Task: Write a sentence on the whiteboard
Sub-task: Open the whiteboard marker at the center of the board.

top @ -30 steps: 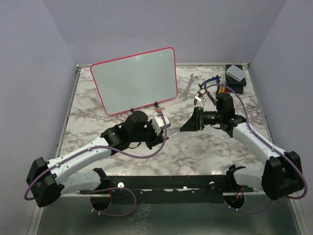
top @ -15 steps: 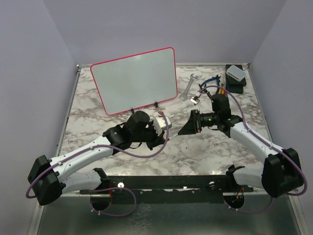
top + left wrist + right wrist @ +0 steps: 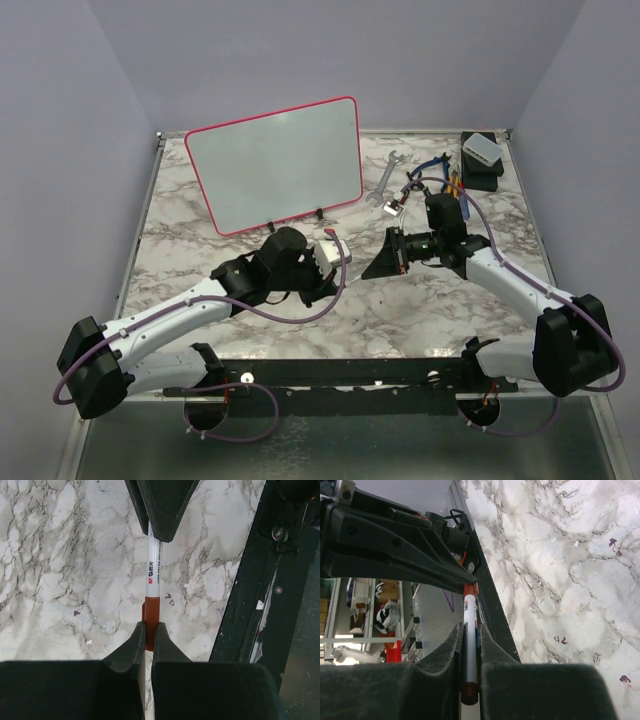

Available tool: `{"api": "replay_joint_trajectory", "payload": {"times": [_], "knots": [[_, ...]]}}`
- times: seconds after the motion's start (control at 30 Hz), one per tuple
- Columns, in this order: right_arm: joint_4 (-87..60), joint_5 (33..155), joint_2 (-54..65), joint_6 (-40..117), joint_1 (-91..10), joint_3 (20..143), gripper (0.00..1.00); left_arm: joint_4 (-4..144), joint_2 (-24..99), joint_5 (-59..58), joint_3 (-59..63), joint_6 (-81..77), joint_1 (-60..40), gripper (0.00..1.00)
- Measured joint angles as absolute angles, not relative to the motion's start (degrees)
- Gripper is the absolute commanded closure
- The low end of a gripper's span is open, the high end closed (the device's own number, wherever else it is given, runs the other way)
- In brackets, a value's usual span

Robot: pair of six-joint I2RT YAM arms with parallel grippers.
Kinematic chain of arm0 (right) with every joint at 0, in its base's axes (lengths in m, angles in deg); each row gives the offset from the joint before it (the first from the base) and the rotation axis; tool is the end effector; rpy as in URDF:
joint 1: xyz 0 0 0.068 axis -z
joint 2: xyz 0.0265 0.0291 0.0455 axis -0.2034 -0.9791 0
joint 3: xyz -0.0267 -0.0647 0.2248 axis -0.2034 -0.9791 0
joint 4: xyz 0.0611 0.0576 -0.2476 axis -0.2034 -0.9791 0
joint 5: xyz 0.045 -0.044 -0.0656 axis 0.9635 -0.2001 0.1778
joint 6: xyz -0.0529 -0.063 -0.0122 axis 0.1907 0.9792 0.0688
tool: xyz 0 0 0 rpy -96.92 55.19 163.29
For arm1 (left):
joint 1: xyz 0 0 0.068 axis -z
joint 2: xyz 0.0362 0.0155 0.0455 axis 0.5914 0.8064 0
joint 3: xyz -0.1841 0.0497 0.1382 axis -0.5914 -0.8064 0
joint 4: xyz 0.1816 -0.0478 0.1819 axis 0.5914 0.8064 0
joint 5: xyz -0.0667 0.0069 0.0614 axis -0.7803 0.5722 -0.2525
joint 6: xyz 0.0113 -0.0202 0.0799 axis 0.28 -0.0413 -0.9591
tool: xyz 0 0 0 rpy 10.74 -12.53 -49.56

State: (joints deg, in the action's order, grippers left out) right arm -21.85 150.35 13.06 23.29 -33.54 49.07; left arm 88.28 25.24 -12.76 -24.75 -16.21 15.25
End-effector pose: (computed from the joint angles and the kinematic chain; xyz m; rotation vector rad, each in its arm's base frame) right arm 0.2350 0.1645 0.1893 -0.6502 2.1916 1.6644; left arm 0.1596 -0.2411 0.2187 1.2173 1.8885 -0.8575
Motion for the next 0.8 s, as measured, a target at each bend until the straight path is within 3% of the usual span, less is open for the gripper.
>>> {"api": "replay_joint_trajectory", "payload": {"times": [0.03,0.07,0.13,0.17,0.27,0.5,0.8], "knots": [[-21.8,150.3,13.1,23.4,-33.6,49.1,0.98,88.4,25.3,-12.7,-24.8,-16.2,15.2,0.93],[-21.9,150.2,13.1,23.3,-33.6,49.1,1.0,88.4,25.3,-12.6,-24.8,-16.1,15.2,0.79],[-21.6,149.9,13.2,23.2,-33.7,49.1,1.0,88.4,25.3,-12.3,-24.8,-16.1,15.2,0.44],[-21.5,149.7,13.3,23.1,-33.8,49.1,1.0,88.2,25.3,-11.6,-24.8,-16.0,15.2,0.32],[-18.9,147.6,14.4,21.7,-33.8,48.4,1.0,88.1,25.3,-10.0,-24.7,-14.8,14.7,0.12],[-4.6,143.1,19.5,14.8,-33.8,42.0,1.0,85.0,23.5,-10.9,-24.8,-8.0,9.0,0.01],[16.2,136.8,24.1,6.5,-33.8,34.0,1.0,65.1,15.9,-12.3,-32.6,12.9,-1.0,0.01]]}}
